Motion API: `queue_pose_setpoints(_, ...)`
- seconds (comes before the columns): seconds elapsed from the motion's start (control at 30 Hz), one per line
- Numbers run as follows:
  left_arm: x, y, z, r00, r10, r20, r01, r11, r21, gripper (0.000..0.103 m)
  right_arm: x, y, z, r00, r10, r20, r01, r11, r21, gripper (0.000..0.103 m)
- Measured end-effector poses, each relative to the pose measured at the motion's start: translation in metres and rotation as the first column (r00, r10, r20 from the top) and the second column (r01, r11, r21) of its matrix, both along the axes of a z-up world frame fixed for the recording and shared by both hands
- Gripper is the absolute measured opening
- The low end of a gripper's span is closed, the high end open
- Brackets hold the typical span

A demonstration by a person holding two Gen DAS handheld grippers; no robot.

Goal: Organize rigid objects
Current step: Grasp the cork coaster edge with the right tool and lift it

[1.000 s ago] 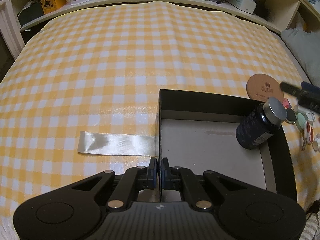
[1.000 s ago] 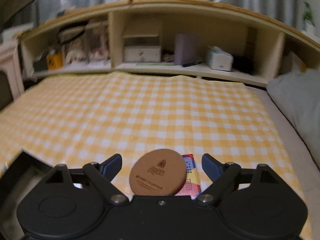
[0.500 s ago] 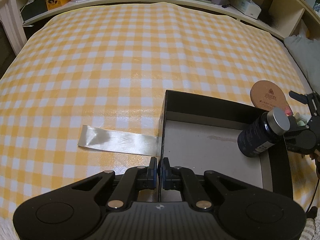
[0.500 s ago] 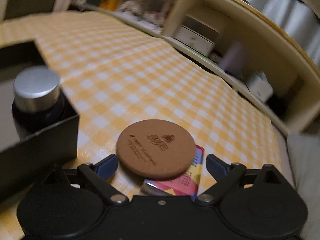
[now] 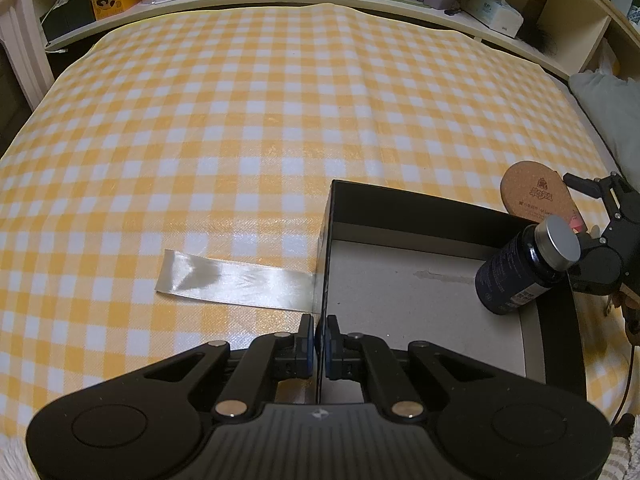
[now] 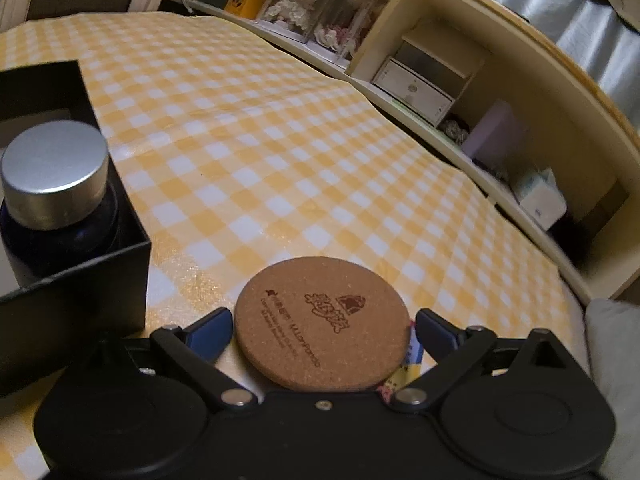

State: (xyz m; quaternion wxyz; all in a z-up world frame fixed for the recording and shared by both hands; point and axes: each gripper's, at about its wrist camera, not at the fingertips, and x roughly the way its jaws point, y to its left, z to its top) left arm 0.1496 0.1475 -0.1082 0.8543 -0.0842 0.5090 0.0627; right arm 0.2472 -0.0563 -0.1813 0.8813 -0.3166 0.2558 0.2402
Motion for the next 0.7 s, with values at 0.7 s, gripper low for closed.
queue_pose_setpoints(0.7, -0.004, 0.001, 0.0, 1.0, 0.01, 0.002, -0.01, 1.0, -0.004, 0.005, -0.004, -0.044, 0.031, 0.974, -0.22, -0.059, 0.227, 0.95, 0.213, 0.095)
